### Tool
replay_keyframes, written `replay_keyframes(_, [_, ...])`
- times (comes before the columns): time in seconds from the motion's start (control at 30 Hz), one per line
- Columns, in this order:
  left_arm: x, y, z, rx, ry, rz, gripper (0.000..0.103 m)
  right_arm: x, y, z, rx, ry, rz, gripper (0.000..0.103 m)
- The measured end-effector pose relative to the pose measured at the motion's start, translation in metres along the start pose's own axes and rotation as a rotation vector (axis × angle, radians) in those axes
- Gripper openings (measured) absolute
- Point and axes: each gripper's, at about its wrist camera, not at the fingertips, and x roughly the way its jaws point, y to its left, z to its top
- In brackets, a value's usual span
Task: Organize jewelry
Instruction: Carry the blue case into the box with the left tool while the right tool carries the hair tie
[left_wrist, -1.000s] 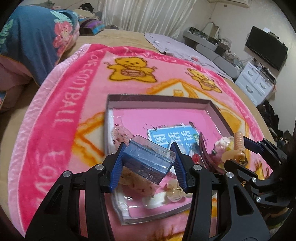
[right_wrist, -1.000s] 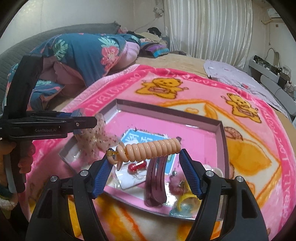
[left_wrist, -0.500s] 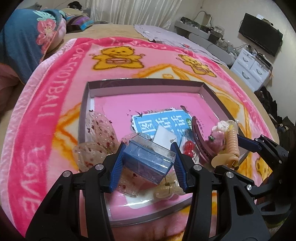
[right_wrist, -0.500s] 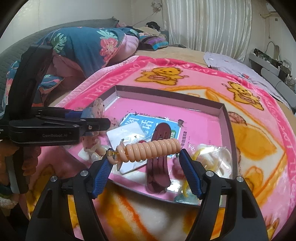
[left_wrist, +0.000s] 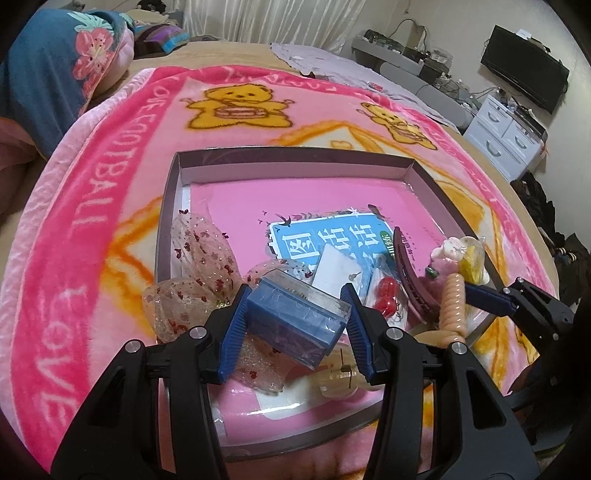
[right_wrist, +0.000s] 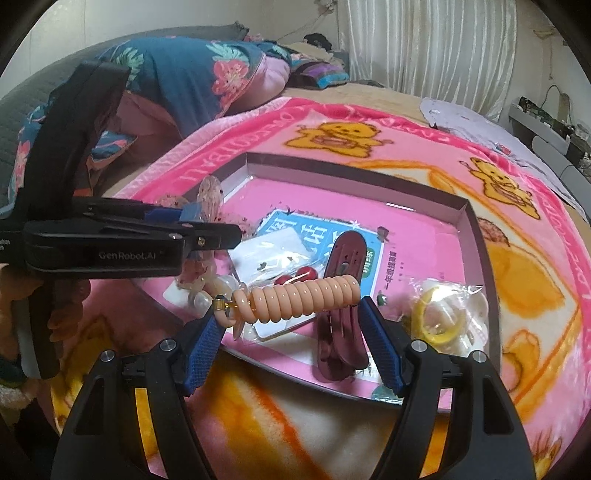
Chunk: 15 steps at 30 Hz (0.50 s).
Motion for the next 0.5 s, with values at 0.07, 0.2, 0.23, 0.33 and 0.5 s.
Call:
replay_keyframes(0.07, [0.0002,0.0002,-0.0002,0.000,-0.001,0.004,0.041,0.0035,0.0010,0.0001,-0.005,0.013,0.000,0.071])
replay_keyframes(0.2, [0.0007,0.0007,-0.0002,-0.001,-0.001,0.005,0.041,0.0087,0.0026,0.0015,-0.004,0.029,0.010,0.071])
replay_keyframes(0.23, [0.0005,0.0013,-0.0005,-0.003,-0.001,0.005,0.041,0.0092,0.0034,0.0019,-0.006,0.031,0.012,0.071])
replay_keyframes(0.33, [0.0014,0.0016,-0.0003,-0.004,0.002,0.004,0.041,0.0099,0.0037,0.0027,-0.004,0.033,0.015,0.072])
replay_keyframes(0.5, [0.0021,0.0015,0.0002,-0.002,0.008,0.000,0.041,0.0091,0.0025,0.0023,0.011,0.034,0.028,0.073])
